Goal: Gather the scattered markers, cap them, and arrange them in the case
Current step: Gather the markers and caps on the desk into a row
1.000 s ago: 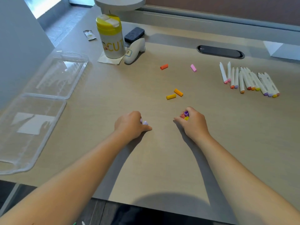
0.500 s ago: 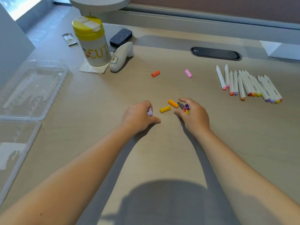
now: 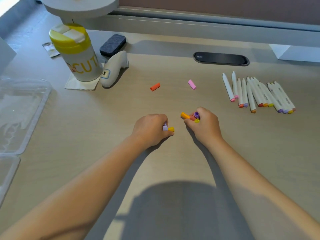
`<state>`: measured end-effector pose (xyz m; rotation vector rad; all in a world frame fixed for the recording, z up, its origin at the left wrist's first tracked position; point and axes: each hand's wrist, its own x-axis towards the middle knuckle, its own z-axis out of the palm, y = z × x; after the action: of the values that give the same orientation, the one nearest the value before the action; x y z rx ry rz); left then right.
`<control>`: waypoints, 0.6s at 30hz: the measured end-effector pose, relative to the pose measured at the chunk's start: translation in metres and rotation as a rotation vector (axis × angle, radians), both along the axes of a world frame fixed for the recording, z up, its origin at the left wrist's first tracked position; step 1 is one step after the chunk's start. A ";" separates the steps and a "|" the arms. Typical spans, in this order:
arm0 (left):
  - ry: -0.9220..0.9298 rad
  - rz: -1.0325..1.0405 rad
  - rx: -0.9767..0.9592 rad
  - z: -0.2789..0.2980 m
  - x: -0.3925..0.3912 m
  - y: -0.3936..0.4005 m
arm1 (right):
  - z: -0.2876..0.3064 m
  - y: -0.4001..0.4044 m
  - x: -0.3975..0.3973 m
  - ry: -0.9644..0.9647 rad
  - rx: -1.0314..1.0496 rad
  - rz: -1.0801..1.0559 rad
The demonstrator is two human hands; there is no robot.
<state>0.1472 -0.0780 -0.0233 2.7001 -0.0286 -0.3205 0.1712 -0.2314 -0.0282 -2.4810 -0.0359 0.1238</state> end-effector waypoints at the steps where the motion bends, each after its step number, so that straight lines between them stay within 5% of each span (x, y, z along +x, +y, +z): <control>1: -0.008 -0.012 0.003 0.001 0.001 0.003 | 0.001 0.000 0.002 0.013 0.040 -0.024; 11: -0.041 0.113 -0.279 0.011 0.047 0.034 | 0.008 0.012 0.038 0.016 0.211 -0.124; 18: -0.118 0.220 -0.232 0.010 0.098 0.048 | 0.006 0.011 0.081 -0.078 0.122 -0.250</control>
<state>0.2453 -0.0299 -0.0128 2.4589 0.1841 -0.0847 0.2521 -0.2204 -0.0220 -2.3453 0.2266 -0.0789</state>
